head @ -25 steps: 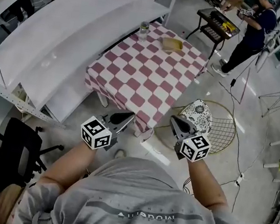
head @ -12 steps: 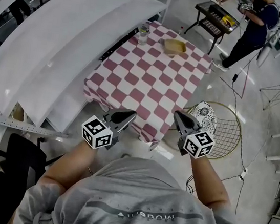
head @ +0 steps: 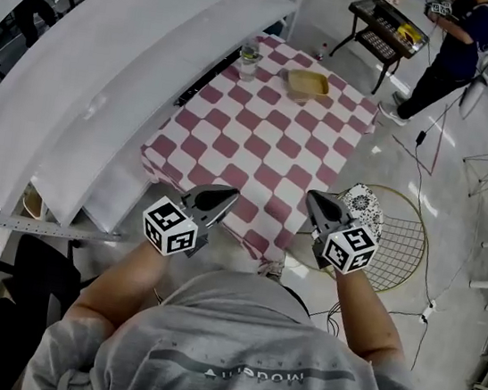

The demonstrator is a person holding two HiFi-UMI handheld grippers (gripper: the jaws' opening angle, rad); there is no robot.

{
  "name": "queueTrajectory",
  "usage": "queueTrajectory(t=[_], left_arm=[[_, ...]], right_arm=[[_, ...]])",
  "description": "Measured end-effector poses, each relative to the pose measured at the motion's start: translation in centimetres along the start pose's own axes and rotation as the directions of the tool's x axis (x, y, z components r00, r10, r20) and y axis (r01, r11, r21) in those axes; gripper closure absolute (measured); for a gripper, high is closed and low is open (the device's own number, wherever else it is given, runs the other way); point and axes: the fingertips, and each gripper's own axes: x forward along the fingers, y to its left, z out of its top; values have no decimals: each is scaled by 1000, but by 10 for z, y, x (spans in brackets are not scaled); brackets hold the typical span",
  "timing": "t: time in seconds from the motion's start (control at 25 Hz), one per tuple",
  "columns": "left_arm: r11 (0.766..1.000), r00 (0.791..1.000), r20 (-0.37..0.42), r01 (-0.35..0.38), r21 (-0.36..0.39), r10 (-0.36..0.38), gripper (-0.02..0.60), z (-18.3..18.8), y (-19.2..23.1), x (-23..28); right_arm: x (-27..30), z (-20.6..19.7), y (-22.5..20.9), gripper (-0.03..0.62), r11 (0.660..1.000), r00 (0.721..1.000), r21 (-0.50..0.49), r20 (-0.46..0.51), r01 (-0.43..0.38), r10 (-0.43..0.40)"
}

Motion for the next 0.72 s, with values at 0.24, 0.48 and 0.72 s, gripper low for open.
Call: queueTrajectory(t=[0.24,0.48,0.72], left_arm=[[995,995,-3,-101,-7,101,568,12,28,46],[971,979,-2,-205,-125,206,568,11,64,103],[952,965,-28,-264,-153,263,568,11,98,149]], right_arm=[[37,18,-59,569,995,995,-5,2,-100,100],[70,28,-112,569,979,979,-33,-25,-203,203],[100,33,-150,569,965,967,-58,-44,-255,253]])
